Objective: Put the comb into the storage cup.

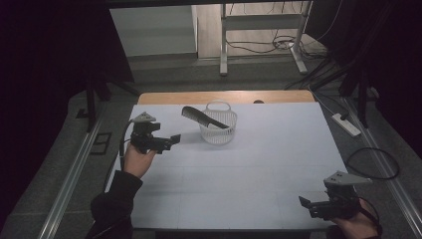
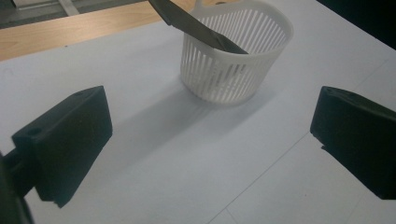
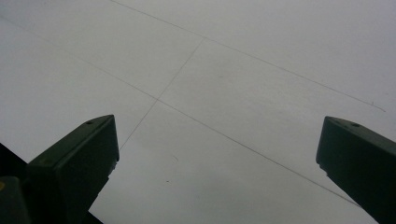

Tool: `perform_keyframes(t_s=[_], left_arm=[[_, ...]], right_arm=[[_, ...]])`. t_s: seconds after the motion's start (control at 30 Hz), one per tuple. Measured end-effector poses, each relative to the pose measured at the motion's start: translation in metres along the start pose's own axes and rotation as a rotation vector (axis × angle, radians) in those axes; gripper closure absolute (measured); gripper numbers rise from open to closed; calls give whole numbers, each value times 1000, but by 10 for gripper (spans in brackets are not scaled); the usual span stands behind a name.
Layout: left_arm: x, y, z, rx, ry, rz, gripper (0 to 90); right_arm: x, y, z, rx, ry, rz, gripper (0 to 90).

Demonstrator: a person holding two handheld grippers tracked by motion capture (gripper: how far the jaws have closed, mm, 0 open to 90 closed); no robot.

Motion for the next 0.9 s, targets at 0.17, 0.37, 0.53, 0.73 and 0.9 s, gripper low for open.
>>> perform_keyframes(t_s=[0.17, 0.37, 0.53, 0.73, 0.9], left_arm=[[-4, 2, 4, 0, 4, -1, 0], [-6, 5, 8, 0, -1, -3, 0], [-10, 8, 10, 5, -3, -3, 0], [-15, 12, 13, 6, -4, -1, 0], [-19, 17, 17, 2, -10, -2, 0]], right_arm=[[0, 0, 0, -1, -1, -1, 0], [0, 0, 0, 3, 0, -3, 0], [0, 0, 0, 1, 1, -3, 0], [0, 0, 0, -2, 3, -4, 0], [0, 0, 0, -3, 3, -5, 0]])
Point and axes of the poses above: each handheld gripper's, and its own axes: x roughly forward along the jaws, z roughly out of its underside, y roughly to its right, the point moved 5 cm from there along x, roughly forward along the jaws, and after that the axes turned 12 degrees about x, right-handed, at the moved point
